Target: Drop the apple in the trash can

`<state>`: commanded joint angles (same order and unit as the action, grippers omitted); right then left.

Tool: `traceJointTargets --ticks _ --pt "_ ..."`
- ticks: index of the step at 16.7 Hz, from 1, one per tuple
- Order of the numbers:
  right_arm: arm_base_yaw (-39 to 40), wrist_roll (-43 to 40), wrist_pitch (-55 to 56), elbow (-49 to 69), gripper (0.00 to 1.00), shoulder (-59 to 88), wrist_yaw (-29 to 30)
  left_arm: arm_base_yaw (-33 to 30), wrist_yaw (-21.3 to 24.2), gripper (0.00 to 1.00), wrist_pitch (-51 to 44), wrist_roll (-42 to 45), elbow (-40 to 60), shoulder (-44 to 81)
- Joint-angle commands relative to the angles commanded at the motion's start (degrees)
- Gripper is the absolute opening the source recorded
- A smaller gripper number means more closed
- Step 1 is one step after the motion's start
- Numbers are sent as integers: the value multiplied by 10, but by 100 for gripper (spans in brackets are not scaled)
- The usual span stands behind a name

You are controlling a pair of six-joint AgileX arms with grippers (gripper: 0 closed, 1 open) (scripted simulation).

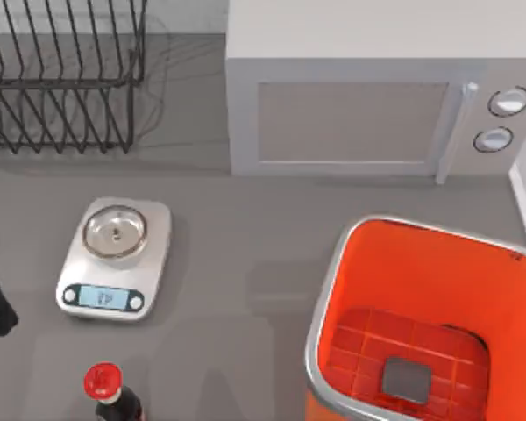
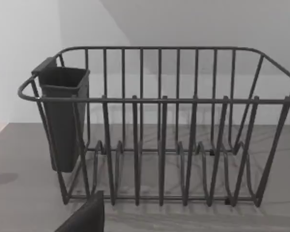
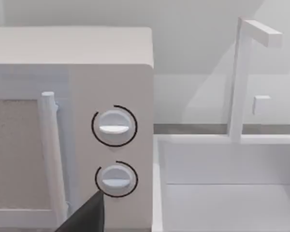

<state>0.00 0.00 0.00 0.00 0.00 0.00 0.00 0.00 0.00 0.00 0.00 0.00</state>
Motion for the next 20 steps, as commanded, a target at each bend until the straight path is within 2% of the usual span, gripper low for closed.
traceJointTargets --ticks 4,8,20 --pt "0 0 0 0 100 0 0 3 0 100 -12 17 17 17" --pt "0 0 0 0 100 0 0 16 1 100 -78 121 121 125" --pt "0 0 0 0 100 0 0 70 -11 100 -419 618 612 792"
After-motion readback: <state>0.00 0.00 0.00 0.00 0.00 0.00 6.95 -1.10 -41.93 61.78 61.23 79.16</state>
